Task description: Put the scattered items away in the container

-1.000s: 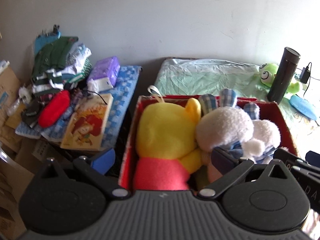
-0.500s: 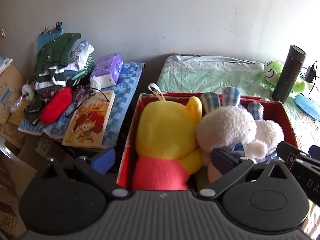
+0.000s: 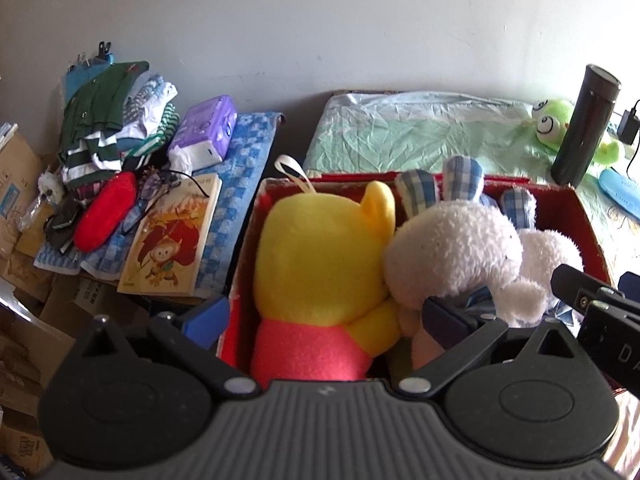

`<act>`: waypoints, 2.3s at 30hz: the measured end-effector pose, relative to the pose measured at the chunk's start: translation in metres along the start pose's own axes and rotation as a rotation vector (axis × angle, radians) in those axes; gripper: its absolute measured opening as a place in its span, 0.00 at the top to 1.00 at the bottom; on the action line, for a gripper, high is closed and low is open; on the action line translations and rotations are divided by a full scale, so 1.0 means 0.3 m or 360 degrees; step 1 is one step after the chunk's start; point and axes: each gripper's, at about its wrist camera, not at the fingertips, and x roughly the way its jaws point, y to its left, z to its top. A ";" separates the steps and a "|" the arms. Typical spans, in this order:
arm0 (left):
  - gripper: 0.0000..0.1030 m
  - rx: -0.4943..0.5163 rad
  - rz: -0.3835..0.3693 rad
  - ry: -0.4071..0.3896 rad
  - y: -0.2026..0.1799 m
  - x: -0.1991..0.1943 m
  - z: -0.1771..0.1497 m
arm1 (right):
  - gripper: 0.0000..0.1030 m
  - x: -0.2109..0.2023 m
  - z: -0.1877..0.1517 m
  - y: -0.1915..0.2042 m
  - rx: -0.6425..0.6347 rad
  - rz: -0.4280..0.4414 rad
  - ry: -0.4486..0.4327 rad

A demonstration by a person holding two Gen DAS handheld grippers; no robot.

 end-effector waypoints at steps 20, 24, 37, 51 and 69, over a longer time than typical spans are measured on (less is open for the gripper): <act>0.01 0.0101 0.0001 0.0007 -0.051 -0.024 -0.011 | 0.32 -0.022 -0.019 -0.050 0.0107 0.0002 -0.0021; 0.01 0.0088 -0.0001 0.0011 -0.059 -0.035 -0.028 | 0.33 -0.031 -0.030 -0.041 0.0079 -0.0003 -0.0020; 0.01 0.0067 0.0029 -0.0025 -0.058 -0.060 -0.055 | 0.33 -0.045 -0.042 -0.051 0.0092 -0.0033 -0.0030; 0.01 0.0081 -0.0021 -0.0059 -0.046 -0.071 -0.053 | 0.32 -0.053 -0.041 -0.050 0.0057 -0.0099 -0.0036; 0.01 0.0259 -0.0103 -0.0083 -0.004 -0.116 -0.015 | 0.31 -0.089 0.014 -0.019 0.0073 -0.0231 0.0077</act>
